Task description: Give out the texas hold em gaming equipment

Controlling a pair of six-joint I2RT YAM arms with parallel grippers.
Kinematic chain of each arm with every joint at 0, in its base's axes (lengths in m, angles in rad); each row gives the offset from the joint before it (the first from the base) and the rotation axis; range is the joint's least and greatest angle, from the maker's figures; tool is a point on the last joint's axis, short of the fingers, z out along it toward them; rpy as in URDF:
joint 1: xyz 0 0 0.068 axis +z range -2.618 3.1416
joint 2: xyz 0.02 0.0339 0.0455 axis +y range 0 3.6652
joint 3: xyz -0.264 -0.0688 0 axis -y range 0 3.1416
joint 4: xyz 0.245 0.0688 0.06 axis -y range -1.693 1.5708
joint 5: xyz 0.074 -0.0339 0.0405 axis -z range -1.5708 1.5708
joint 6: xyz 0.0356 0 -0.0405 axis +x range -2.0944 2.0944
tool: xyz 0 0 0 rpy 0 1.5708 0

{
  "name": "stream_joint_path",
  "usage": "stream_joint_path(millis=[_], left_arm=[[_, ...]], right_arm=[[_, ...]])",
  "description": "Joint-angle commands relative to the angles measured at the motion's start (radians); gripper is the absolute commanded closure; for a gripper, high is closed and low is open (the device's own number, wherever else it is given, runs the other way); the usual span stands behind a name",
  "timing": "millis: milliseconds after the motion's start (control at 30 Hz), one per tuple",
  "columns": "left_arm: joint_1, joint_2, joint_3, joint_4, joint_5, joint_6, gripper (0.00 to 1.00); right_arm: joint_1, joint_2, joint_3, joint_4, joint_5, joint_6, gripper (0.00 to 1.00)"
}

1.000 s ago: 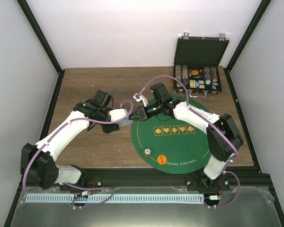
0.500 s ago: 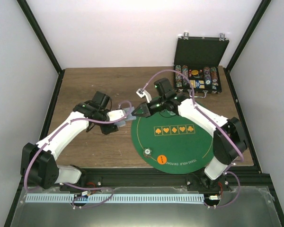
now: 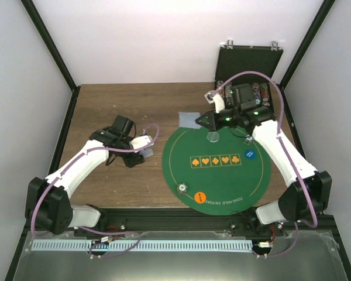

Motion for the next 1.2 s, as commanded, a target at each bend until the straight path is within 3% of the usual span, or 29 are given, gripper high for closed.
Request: stream_joint_path(millis=[0, 133, 633, 1167], left_arm=[[0.003, -0.05, -0.013, 0.014, -0.009, -0.06, 0.43], [0.003, -0.075, -0.035, 0.014, -0.016, -0.069, 0.43], [0.003, -0.091, -0.035, 0.006, 0.002, -0.087, 0.42], [0.003, -0.094, -0.037, 0.022, 0.002, -0.099, 0.42]], right_arm=[[-0.076, -0.056, 0.034, -0.177, 0.195, -0.126, 0.99], [-0.086, -0.077, 0.031, -0.261, 0.376, -0.205, 0.99], [-0.087, -0.135, 0.003, -0.321, 0.651, -0.318, 0.99], [-0.086, -0.316, -0.273, -0.515, 0.948, -0.49, 0.99]])
